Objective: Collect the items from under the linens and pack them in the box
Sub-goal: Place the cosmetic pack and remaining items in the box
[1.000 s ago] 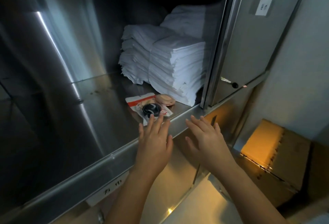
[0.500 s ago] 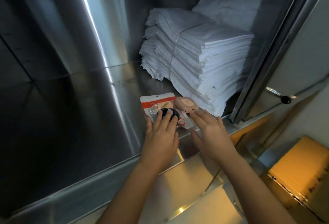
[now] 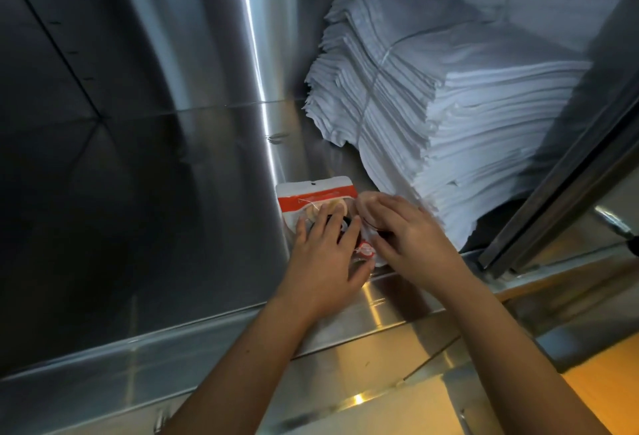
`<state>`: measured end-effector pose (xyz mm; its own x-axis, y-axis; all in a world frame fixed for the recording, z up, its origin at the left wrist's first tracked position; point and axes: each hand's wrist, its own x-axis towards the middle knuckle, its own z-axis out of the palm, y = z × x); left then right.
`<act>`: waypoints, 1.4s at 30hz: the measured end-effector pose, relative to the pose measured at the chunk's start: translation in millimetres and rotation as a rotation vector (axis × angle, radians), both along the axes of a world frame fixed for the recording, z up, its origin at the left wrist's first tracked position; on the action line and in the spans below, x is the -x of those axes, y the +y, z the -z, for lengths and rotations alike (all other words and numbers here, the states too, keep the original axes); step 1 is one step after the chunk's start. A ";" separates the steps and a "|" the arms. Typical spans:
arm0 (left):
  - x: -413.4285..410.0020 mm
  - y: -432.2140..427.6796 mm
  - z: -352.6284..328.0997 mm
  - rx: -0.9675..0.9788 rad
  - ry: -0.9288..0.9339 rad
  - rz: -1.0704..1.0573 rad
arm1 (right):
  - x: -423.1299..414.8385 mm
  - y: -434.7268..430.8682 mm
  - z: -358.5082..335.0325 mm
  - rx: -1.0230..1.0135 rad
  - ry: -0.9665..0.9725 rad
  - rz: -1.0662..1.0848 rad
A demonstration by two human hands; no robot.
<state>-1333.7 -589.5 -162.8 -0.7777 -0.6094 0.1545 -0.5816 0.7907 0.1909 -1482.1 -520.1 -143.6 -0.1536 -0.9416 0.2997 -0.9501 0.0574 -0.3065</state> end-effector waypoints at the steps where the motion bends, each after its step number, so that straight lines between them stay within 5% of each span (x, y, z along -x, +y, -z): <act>1: -0.1 -0.5 1.4 -0.004 -0.013 -0.002 | 2.4 -4.7 0.4 0.000 0.005 -0.020; 12: -4.6 -0.3 7.1 0.061 -0.058 -0.031 | 12.2 -11.6 14.9 -0.025 -0.055 -0.092; 42: -42.0 52.4 0.3 0.176 -0.048 -0.103 | -15.5 35.6 31.0 0.033 0.171 -0.048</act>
<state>-1291.7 -537.1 -163.1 -0.7218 -0.6527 0.2300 -0.6661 0.7455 0.0252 -1466.6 -484.5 -174.7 -0.0524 -0.9359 0.3484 -0.9900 0.0029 -0.1410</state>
